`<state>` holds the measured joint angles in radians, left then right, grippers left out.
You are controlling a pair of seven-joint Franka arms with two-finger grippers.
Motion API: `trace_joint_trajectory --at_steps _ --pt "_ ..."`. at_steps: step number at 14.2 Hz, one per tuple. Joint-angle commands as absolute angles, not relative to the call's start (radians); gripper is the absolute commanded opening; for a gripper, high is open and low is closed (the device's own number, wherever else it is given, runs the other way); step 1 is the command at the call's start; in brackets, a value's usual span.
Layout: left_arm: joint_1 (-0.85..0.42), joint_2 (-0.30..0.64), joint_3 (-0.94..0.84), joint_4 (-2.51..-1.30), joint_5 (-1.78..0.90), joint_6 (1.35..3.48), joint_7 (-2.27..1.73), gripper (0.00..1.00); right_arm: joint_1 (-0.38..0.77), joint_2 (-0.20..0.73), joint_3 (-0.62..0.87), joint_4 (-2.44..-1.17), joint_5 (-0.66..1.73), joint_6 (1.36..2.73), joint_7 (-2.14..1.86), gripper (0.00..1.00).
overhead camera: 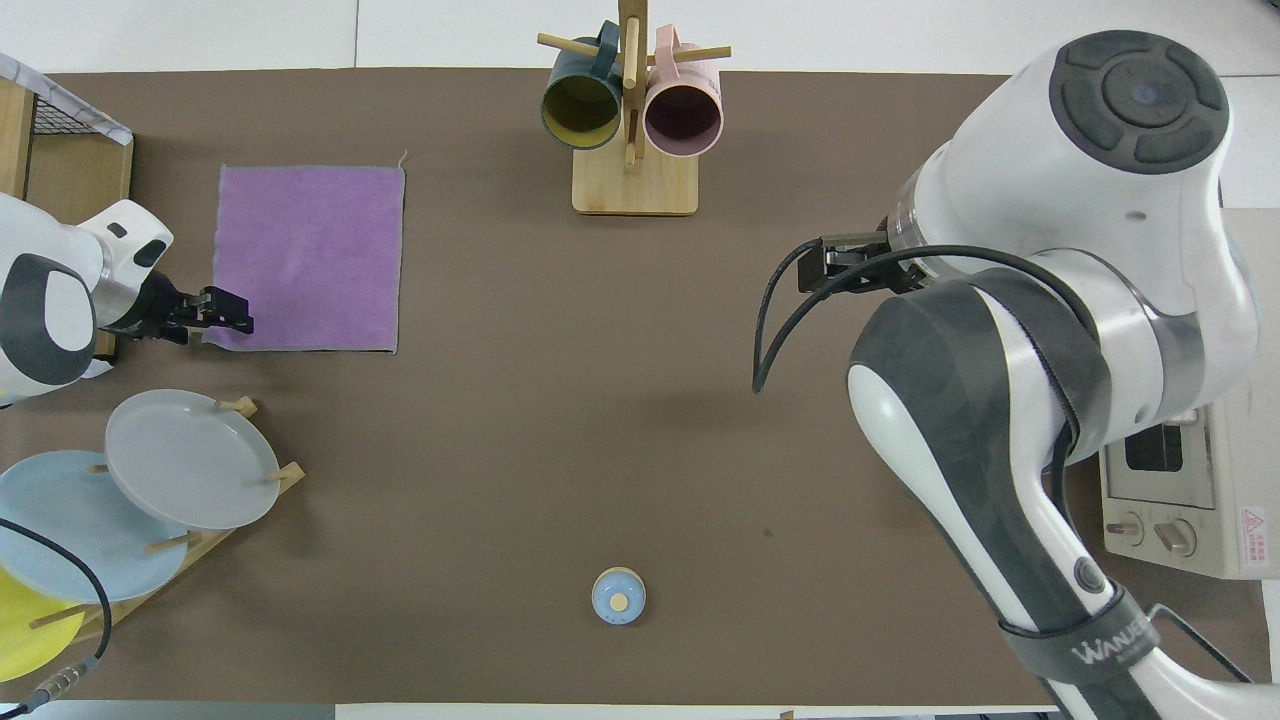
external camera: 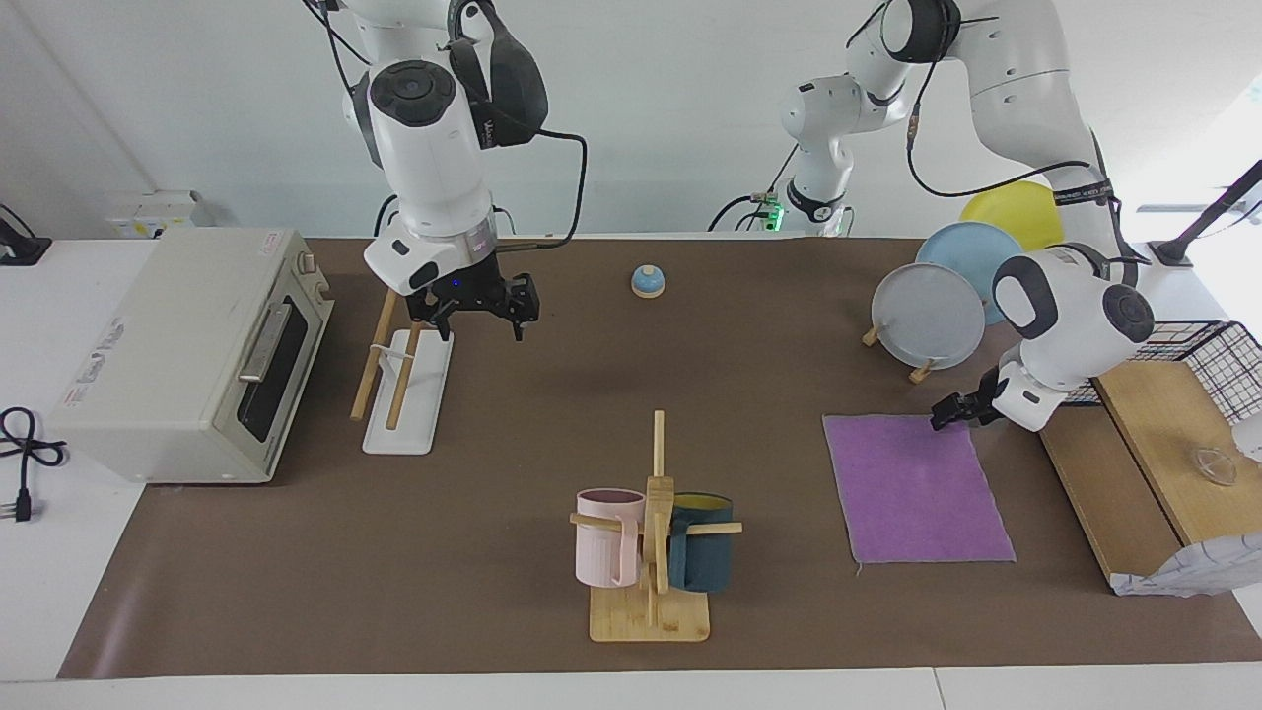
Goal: Fold towel and hang on rack
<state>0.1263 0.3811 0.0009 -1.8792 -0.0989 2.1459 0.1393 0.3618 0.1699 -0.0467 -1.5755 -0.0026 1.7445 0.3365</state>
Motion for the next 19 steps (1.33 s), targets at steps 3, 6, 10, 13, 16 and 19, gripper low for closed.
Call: trace_joint_trajectory --at_steps 3,6,10,13,16,19 --pt "0.137 0.393 -0.002 -1.868 -0.115 2.172 0.189 0.77 0.385 0.173 -0.015 -1.597 0.015 1.784 0.422 1.00" --pt "0.140 0.393 -0.002 -1.873 -0.117 2.172 0.215 0.64 0.419 0.189 -0.015 -1.598 0.017 1.815 0.469 1.00" --pt "0.143 0.391 -0.002 -1.867 -0.115 2.158 0.221 0.53 0.449 0.196 -0.014 -1.609 0.021 1.853 0.489 1.00" --pt "0.147 0.391 -0.002 -1.867 -0.117 2.157 0.259 0.28 0.453 0.189 -0.014 -1.624 0.021 1.858 0.494 1.00" --pt "0.147 0.391 -0.002 -1.865 -0.115 2.152 0.288 0.05 0.451 0.189 -0.014 -1.624 0.020 1.859 0.494 1.00" --pt "0.144 0.391 -0.002 -1.861 -0.115 2.151 0.293 0.00 0.451 0.189 -0.014 -1.624 0.020 1.859 0.492 1.00"
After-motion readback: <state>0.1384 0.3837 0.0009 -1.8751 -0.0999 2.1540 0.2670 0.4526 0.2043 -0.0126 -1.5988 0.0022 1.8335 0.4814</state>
